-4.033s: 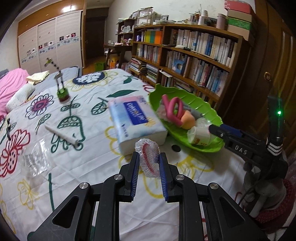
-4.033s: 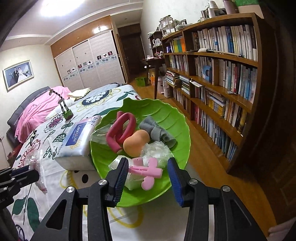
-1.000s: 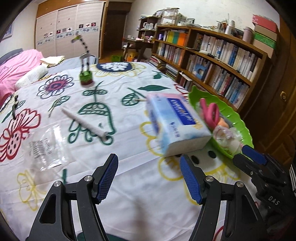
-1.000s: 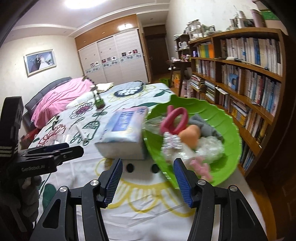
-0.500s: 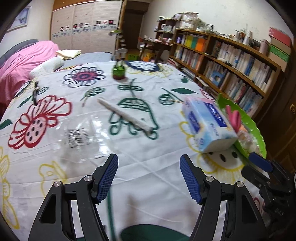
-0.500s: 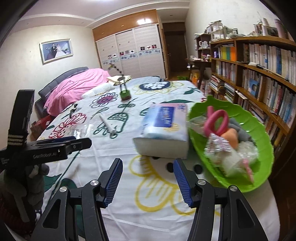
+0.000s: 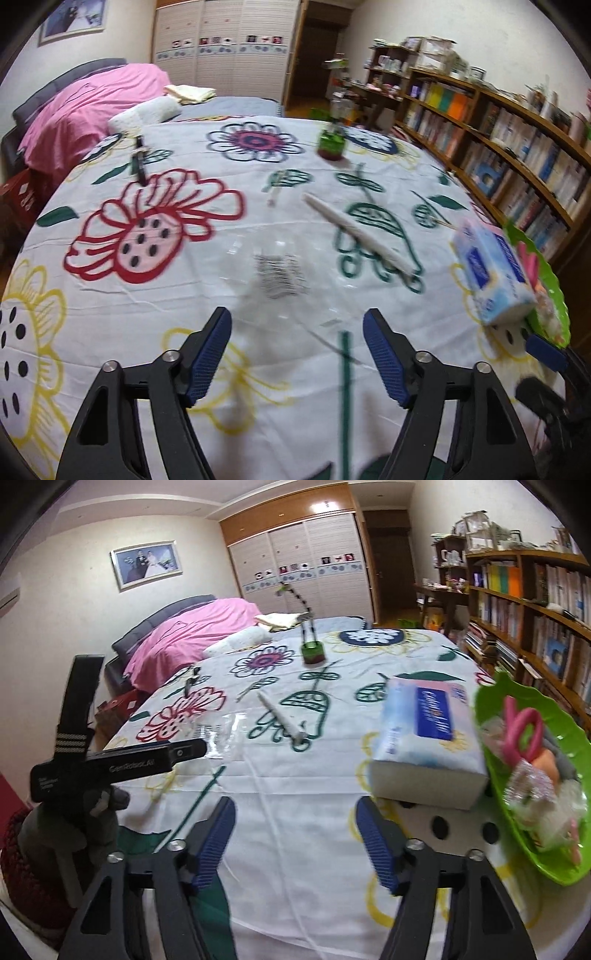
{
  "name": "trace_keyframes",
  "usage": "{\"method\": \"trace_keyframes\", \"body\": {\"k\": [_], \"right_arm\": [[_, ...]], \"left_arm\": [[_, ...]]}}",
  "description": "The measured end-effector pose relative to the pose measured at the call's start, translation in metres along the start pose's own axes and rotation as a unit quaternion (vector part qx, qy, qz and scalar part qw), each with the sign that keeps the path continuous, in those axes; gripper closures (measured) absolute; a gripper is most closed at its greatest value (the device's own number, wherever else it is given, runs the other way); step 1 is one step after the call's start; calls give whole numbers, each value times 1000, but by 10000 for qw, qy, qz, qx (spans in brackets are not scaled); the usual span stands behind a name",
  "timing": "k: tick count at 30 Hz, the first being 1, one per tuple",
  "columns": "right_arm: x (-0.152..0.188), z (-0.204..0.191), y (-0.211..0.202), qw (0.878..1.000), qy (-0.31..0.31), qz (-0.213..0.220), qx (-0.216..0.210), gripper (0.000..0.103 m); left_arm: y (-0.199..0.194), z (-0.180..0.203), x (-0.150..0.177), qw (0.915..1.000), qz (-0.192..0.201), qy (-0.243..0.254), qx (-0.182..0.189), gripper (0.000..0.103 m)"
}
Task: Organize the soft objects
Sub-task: 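Move both tools back over the bed toward the remaining items, then grasp the clear plastic bag with the left gripper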
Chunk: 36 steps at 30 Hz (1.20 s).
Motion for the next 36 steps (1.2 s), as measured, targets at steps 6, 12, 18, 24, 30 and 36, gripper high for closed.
{"method": "trace_keyframes", "body": {"k": [6, 12, 18, 24, 30, 36], "right_arm": [[-6, -16, 11, 9997, -121, -70, -192, 27], [-13, -23, 17, 9995, -132, -77, -267, 27], [-18, -30, 23, 9993, -259, -80, -243, 27], [-30, -31, 33, 9994, -283, -79, -201, 27], [-40, -29, 50, 9994, -132, -248, -177, 27], [-54, -34, 70, 9993, -202, -324, -34, 28]], "left_arm": [[19, -18, -8, 9992, -205, -331, -26, 25], [34, -12, -12, 9991, -305, -276, -45, 25], [45, -12, -23, 9993, -125, -188, -284, 35], [43, -18, -23, 9995, -77, -254, -179, 79], [23, -22, -25, 9991, 191, -378, -34, 81], [1, -24, -31, 9982, 467, -374, -31, 82]]}}
Point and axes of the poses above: each gripper's, at about its wrist camera, not at the fingertips, and y roughly the way its jaws point, z to its right, x to its underside, the point moved 4 cm from there along y, roughly the way its jaws point, and after that the axes turned 3 degrees about x, right-handed, at the moved point
